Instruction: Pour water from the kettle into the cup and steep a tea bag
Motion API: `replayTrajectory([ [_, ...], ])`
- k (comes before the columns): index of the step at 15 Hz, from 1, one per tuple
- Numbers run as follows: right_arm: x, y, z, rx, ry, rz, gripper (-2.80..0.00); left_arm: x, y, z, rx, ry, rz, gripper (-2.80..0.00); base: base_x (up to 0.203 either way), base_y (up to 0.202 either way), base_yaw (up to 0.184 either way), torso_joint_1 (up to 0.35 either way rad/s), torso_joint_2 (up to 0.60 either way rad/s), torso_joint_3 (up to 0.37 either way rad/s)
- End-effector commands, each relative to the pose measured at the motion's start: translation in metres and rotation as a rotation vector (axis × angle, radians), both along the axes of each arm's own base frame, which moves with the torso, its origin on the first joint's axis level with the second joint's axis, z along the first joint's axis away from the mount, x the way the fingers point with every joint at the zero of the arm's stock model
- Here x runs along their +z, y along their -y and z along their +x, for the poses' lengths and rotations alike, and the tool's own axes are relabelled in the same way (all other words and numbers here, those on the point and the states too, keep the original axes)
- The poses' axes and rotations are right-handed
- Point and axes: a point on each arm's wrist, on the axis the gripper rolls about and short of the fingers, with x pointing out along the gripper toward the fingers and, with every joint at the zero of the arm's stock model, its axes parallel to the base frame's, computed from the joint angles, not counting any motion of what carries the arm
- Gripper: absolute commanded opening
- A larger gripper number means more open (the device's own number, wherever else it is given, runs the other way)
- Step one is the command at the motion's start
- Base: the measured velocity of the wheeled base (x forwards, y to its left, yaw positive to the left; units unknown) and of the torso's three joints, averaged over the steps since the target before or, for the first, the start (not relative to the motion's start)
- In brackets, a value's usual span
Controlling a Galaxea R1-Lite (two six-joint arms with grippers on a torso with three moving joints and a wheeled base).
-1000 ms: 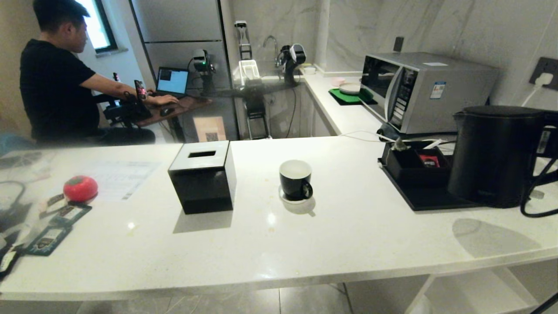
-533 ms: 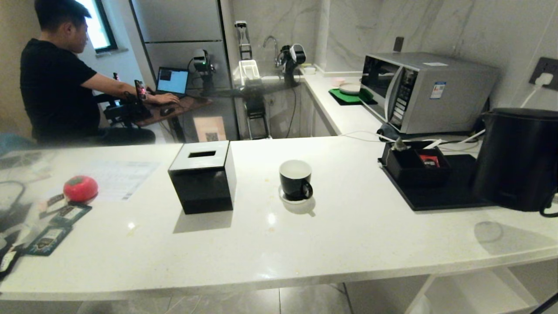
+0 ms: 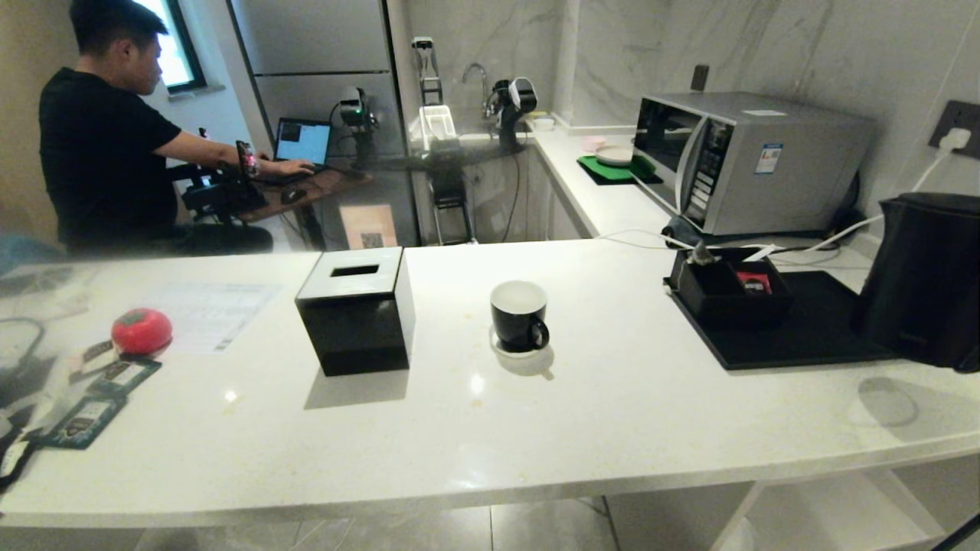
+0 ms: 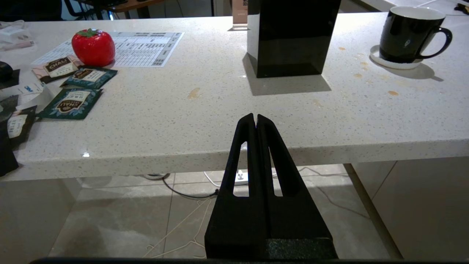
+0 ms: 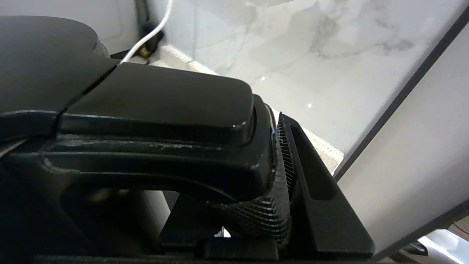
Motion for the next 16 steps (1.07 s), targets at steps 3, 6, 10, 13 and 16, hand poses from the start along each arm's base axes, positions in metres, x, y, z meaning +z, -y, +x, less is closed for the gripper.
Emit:
replayTrajectory([
  [3, -0.031, 0.019, 0.029, -0.009, -0.011, 0.018, -2.80, 0.000, 0.000, 0.000, 0.000, 0.001, -0.002, -2.80, 0.000, 0.000, 0.000, 0.000, 0.00, 0.000],
  [6, -0.039, 0.032, 0.052, -0.009, 0.013, 0.026, -2.80, 0.000, 0.000, 0.000, 0.000, 0.001, -0.001, -2.80, 0.000, 0.000, 0.000, 0.000, 0.00, 0.000],
  [10, -0.049, 0.045, 0.077, -0.009, 0.040, 0.027, -2.80, 0.000, 0.000, 0.000, 0.000, 0.001, 0.000, -2.80, 0.000, 0.000, 0.000, 0.000, 0.00, 0.000],
  [13, -0.057, 0.052, 0.091, -0.007, 0.056, 0.021, -2.80, 0.000, 0.000, 0.000, 0.000, 0.001, -0.002, -2.80, 0.000, 0.000, 0.000, 0.000, 0.00, 0.000],
  [16, -0.064, 0.058, 0.104, -0.003, 0.070, 0.015, -2.80, 0.000, 0.000, 0.000, 0.000, 0.000, 0.000, -2.80, 0.000, 0.000, 0.000, 0.000, 0.00, 0.000],
])
